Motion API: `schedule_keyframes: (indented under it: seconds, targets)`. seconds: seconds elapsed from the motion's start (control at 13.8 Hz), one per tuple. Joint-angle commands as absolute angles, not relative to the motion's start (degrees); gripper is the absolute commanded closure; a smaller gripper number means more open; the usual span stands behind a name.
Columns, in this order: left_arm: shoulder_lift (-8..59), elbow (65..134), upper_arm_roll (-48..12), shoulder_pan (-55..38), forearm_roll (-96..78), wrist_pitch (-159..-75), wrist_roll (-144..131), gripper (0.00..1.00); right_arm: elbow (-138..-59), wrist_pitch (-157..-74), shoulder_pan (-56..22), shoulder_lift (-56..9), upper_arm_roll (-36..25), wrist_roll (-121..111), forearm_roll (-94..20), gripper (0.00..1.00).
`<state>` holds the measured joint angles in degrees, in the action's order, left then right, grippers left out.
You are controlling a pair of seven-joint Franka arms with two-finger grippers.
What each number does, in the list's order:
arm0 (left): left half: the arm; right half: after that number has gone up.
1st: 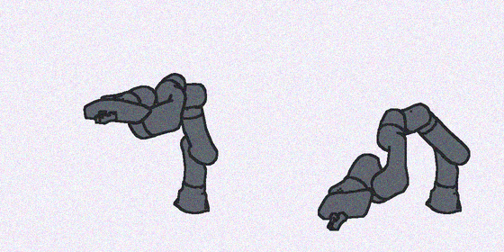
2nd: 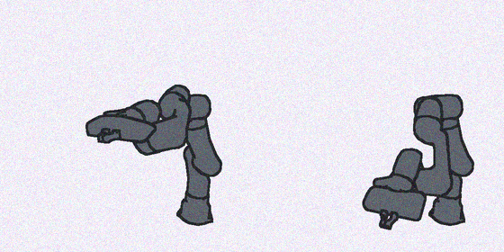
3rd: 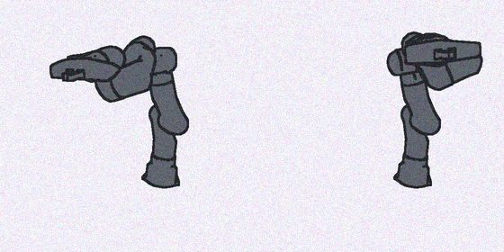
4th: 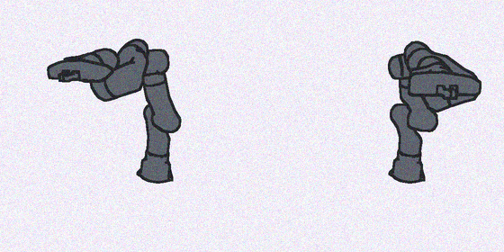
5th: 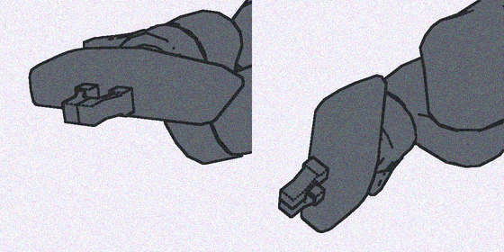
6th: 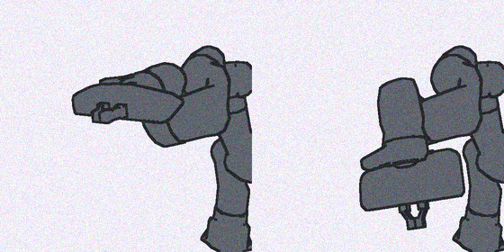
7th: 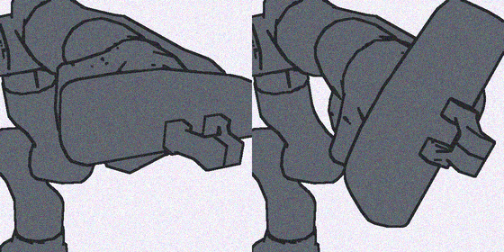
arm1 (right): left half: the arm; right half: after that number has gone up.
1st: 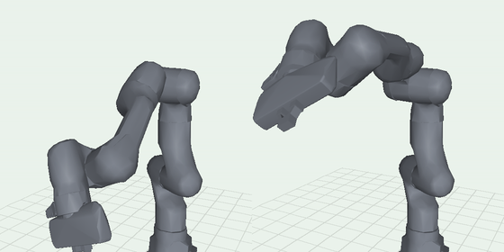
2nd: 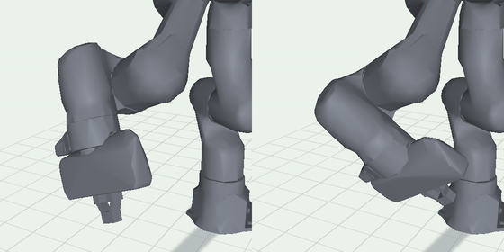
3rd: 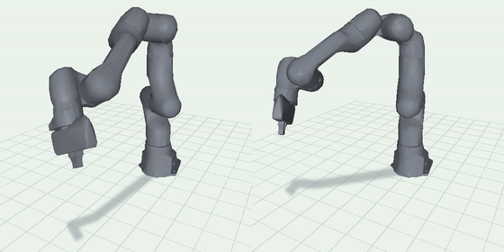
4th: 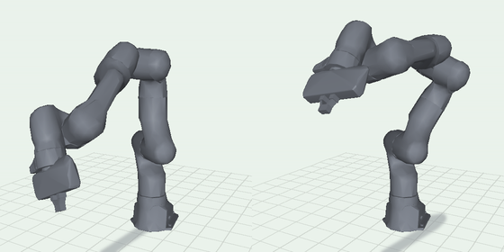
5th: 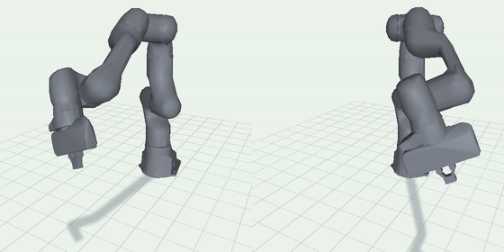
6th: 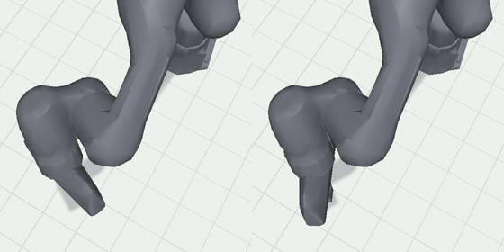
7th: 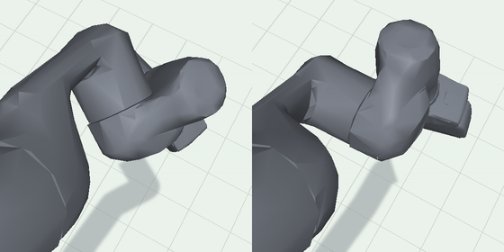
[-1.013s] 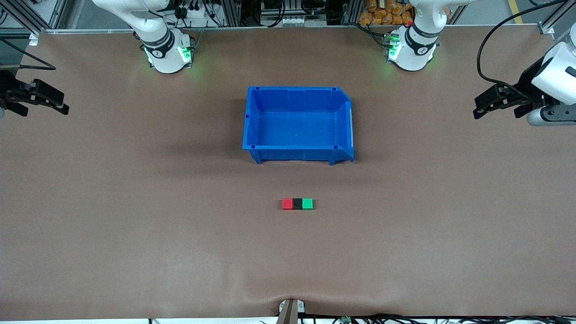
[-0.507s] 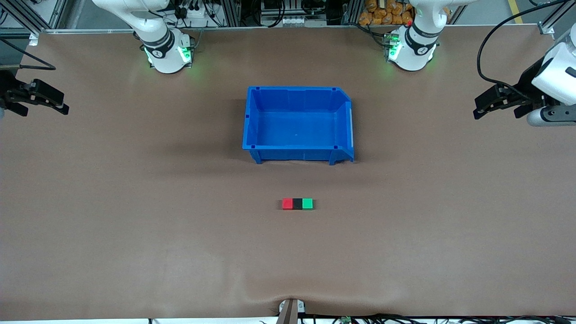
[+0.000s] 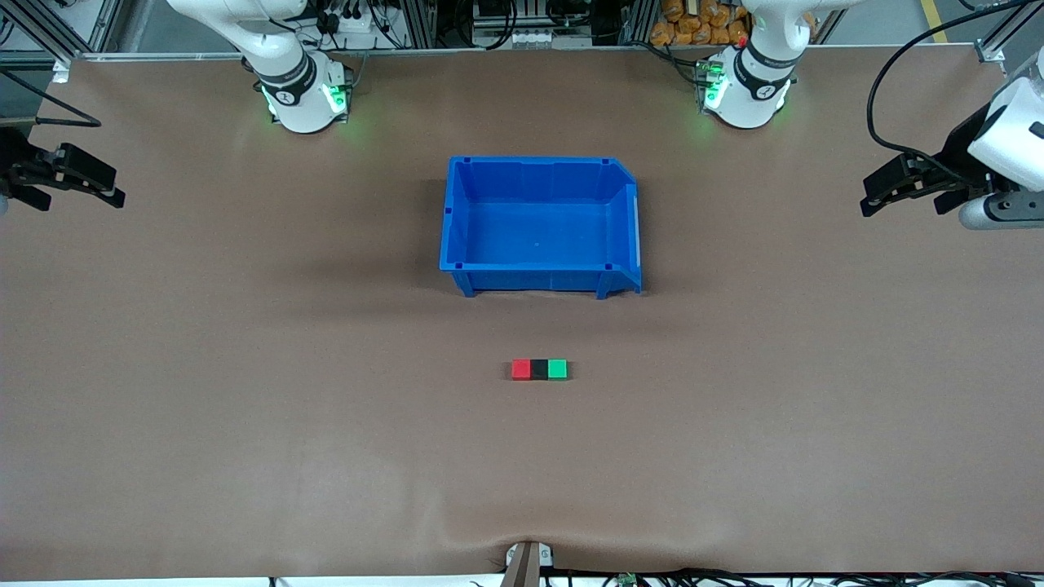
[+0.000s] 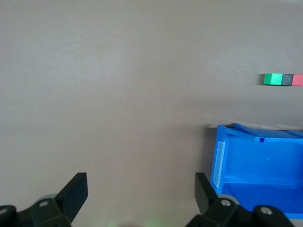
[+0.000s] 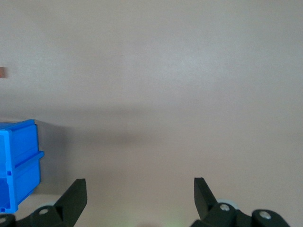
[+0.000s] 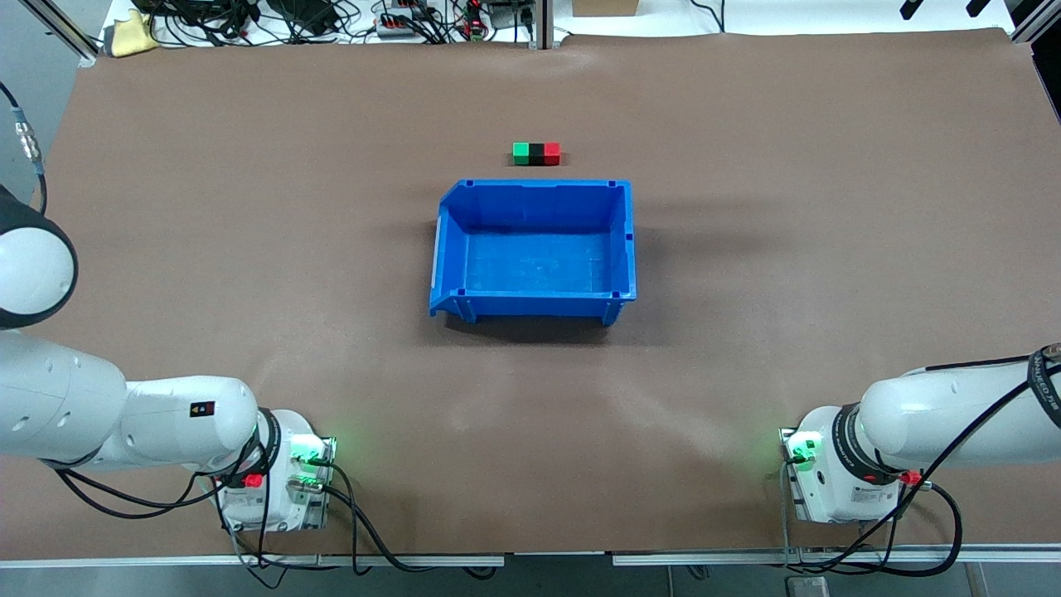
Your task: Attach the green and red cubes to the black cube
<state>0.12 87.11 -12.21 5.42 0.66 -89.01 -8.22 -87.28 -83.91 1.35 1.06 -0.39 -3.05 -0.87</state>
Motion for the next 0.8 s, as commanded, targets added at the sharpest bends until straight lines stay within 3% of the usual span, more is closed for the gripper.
schedule_keyframes:
  seconds: [0.0, 0.72]
  targets:
    - [0.0, 86.4, -12.3, 5.9, 1.0, -89.3, -7.7, 0.0, -87.6, -83.8, 1.2, 1.8, -0.4, -3.4, -0.1, 0.0]
    - [0.0, 85.3, -12.2, 5.9, 1.1, -89.3, -7.8, 0.0, -87.6, -83.8, 1.2, 1.8, -0.4, -3.4, -0.1, 0.0]
